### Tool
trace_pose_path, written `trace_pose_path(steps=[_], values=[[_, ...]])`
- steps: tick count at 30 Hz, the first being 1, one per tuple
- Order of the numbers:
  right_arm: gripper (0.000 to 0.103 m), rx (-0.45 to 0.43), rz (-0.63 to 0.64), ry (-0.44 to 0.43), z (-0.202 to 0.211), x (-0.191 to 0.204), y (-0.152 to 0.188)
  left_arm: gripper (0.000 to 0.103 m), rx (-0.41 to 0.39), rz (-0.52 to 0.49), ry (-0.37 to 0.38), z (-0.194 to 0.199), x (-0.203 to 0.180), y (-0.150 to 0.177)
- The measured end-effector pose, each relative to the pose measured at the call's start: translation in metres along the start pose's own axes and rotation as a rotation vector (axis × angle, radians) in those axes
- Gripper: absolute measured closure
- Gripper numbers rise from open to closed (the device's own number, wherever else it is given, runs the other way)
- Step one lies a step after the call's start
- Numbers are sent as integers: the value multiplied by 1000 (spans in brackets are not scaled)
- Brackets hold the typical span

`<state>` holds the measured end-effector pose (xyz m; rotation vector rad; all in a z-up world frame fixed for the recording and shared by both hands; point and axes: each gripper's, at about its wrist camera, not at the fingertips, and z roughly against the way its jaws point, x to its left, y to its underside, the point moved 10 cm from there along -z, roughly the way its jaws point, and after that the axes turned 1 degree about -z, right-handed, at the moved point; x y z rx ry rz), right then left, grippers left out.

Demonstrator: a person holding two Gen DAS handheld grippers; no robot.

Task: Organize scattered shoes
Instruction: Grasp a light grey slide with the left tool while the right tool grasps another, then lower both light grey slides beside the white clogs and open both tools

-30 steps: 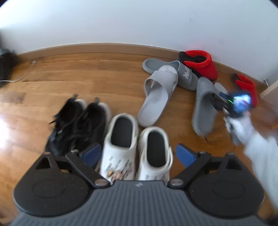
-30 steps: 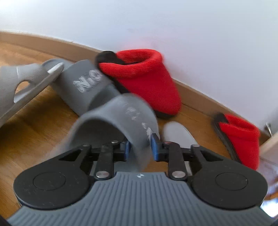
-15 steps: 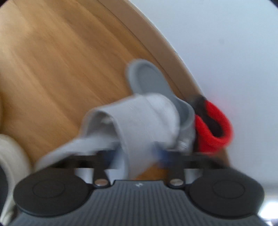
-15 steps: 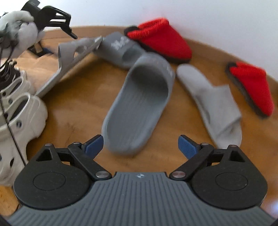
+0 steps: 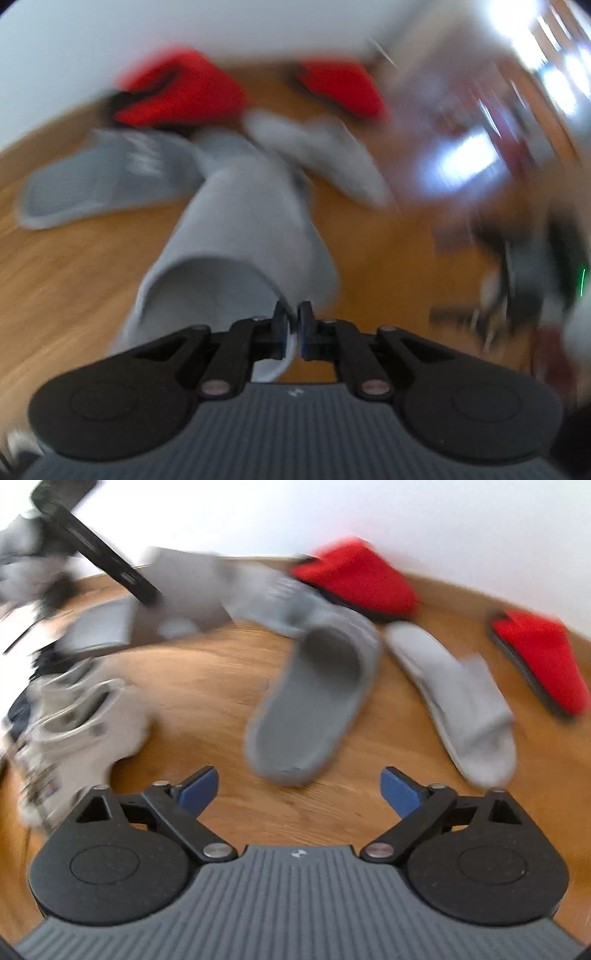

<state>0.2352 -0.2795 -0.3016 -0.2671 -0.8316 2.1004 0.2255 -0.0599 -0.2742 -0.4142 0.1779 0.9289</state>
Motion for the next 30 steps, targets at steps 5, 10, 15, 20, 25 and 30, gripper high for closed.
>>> trace_pose_path(steps=[5,10,15,20,25,30], values=[[1,8,420,-89,-40,50,-43,58,3,116,-195,1,11,18],[1,188,454,-261,-117,85,-50,49,-70,92,-295,60,-9,50],[2,336,439,-223,-182,97,-24,48,-71,91,-366,92,-6,70],[15,330,120,-123,-161,91,-22,48,-61,137,-397,99,6,84],[12,372,-244,-130,-130,112,14,48,-26,161,-413,91,9,87],[4,446,-455,-147,-134,147,56,48,37,97,-406,90,-8,108]])
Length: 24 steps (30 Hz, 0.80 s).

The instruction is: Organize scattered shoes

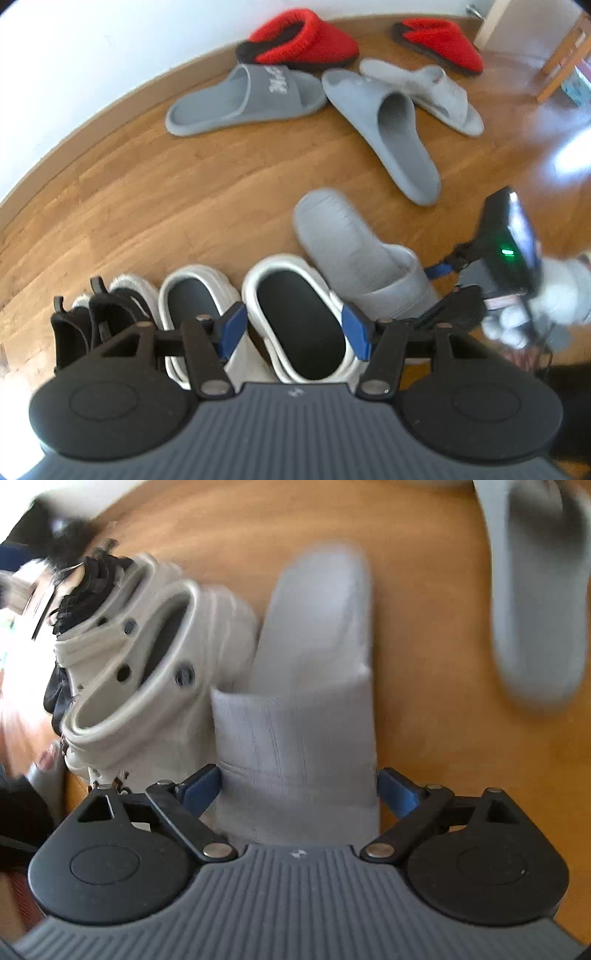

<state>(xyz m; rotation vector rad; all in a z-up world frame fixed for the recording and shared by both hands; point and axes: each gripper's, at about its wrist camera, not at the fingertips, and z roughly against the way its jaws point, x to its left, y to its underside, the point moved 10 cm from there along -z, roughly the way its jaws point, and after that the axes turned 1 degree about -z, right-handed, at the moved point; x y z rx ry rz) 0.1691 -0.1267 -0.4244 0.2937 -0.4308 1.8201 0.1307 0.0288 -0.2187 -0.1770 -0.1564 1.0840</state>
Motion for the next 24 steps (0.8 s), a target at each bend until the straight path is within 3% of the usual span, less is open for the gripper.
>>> trace_pose_path(steps=[3,6,7,9,10,12,14,15,17,21,24], values=[[3,-31,40,-11,9,8,15,42,13,-86,19,3,-15,22],[2,-54,-7,-76,30,-2,24,42,31,-185,31,-13,-33,45],[2,-74,-17,-75,40,-10,27,46,45,-208,39,-21,-39,52],[1,-106,-34,-68,56,-24,30,65,69,-265,40,-40,-50,66],[1,-123,-54,-60,64,-35,32,69,73,-305,17,-48,-54,72],[1,-137,-99,-52,73,-52,35,69,25,-386,-48,-52,-59,75],[1,-144,-156,-34,80,-73,44,89,-15,-446,-139,-53,-58,75],[1,-145,-168,-28,81,-80,47,89,-38,-463,-180,-53,-54,74],[1,-147,-184,-20,79,-87,48,89,-79,-470,-228,-53,-43,70],[1,-164,-193,-44,83,-95,40,89,-66,-455,-257,-53,-36,62],[1,-199,-184,-66,99,-97,36,83,-30,-383,-136,-37,-50,45]])
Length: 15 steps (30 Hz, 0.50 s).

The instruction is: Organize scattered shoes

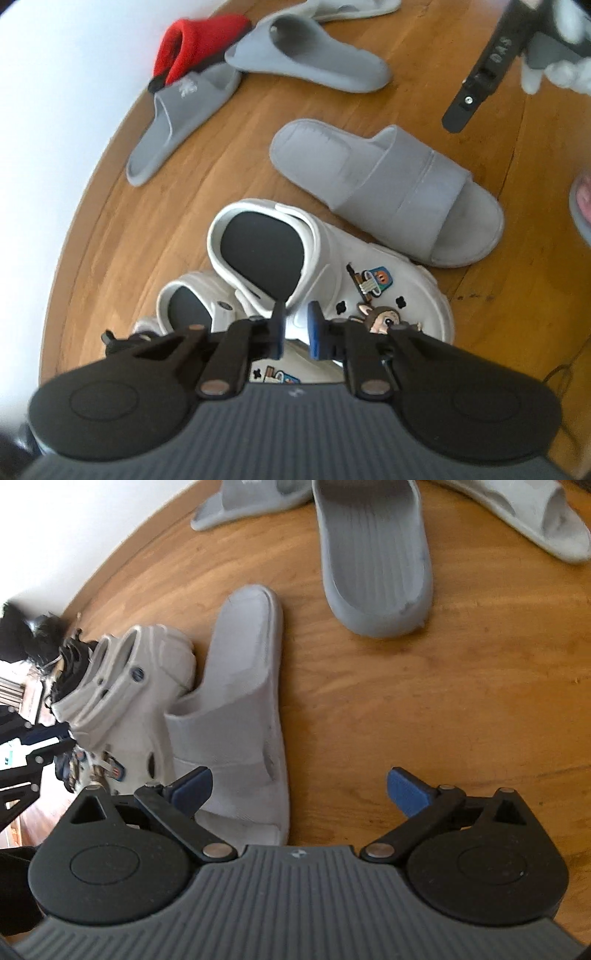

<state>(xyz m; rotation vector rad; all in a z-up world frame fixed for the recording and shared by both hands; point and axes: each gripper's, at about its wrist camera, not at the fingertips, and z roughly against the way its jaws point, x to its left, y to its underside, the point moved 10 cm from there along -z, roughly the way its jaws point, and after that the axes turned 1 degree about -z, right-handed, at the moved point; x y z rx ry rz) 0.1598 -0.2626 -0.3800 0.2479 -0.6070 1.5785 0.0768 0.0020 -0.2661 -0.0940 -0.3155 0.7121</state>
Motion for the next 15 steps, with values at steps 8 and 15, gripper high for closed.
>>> trace_pose_path(steps=[8,15], values=[[1,-138,67,84,29,-37,-23,31,-249,129,-30,32,0,-136],[10,-399,368,297,-15,-45,-140,31,-221,426,-116,33,34,-175]])
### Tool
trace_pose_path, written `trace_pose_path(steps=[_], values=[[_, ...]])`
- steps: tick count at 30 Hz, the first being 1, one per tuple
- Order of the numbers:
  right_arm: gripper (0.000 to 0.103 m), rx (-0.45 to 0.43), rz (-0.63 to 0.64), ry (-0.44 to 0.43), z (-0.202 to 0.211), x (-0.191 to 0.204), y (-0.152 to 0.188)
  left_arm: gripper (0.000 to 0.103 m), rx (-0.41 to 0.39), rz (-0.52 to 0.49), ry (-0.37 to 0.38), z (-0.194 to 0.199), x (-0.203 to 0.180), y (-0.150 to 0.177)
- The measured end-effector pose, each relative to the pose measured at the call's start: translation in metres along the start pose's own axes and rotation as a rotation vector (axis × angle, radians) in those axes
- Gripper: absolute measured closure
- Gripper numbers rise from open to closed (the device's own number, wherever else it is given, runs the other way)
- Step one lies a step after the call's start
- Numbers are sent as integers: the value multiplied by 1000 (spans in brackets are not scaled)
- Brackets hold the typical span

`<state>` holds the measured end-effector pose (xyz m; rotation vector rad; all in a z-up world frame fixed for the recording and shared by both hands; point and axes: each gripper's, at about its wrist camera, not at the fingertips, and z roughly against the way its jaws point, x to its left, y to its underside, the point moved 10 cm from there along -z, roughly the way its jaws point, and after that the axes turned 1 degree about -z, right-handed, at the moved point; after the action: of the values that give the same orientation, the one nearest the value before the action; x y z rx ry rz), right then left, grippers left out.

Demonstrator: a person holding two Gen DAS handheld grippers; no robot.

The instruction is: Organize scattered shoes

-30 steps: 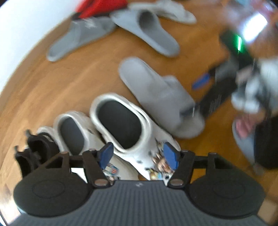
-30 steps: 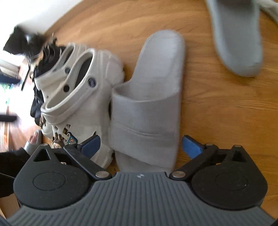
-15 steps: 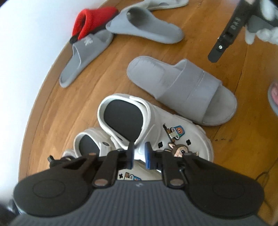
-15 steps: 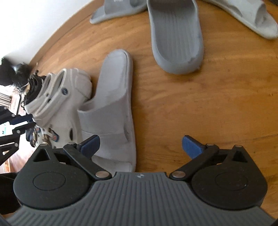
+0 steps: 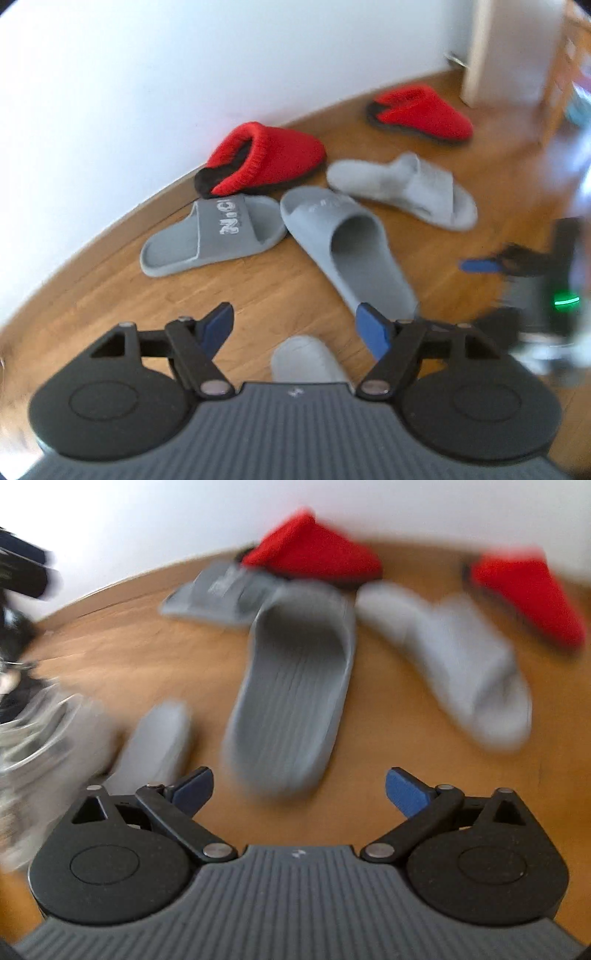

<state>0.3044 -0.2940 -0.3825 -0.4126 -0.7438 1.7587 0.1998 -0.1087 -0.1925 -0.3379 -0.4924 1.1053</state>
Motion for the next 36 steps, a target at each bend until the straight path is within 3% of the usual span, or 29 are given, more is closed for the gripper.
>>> trace_pose_path(steps=[1,2,3,4,5,9,11,13,14,16,18,21,24,25,27,28,31,36], values=[[14,-23,35,24,-15,-3,-13,31,6,-5,-21,2,1,1],[26,-32,62,50,-31,-6,-23,31,9,-5,-27,3,1,2],[59,-37,87,78,-47,-9,-33,31,10,-3,-32,3,2,1],[82,-24,110,121,-64,-16,-40,31,11,-2,-36,3,3,0],[97,-10,121,150,-75,-24,-46,31,5,-3,-37,3,3,-3],[97,-70,159,150,-55,-33,-53,30,-67,-2,-26,-3,5,-32],[97,-59,187,110,-28,-44,-38,29,-99,27,18,-13,1,-49],[96,-32,240,75,-3,-56,-17,28,-130,66,119,-32,-16,-73],[93,28,251,43,7,-69,-1,28,-138,71,151,-37,-24,-78],[76,125,255,-1,19,-87,24,28,-170,64,259,-68,-68,-107],[37,251,271,-50,37,-115,58,28,-189,54,303,-82,-95,-119],[26,314,269,-126,59,-131,76,28,-199,16,382,-122,-150,-140],[20,309,257,-186,85,-142,77,28,-155,0,360,-158,-168,-145],[19,292,235,-187,89,-145,73,34,-118,6,351,-174,-172,-144],[18,263,206,-185,90,-144,66,71,-38,36,398,-198,-174,-133],[18,246,197,-182,88,-142,61,80,-16,40,392,-203,-172,-130],[18,206,198,-205,90,-124,50,89,5,80,433,-204,-165,-127],[18,107,226,-289,96,-74,29,95,-55,15,428,-170,-149,-133]])
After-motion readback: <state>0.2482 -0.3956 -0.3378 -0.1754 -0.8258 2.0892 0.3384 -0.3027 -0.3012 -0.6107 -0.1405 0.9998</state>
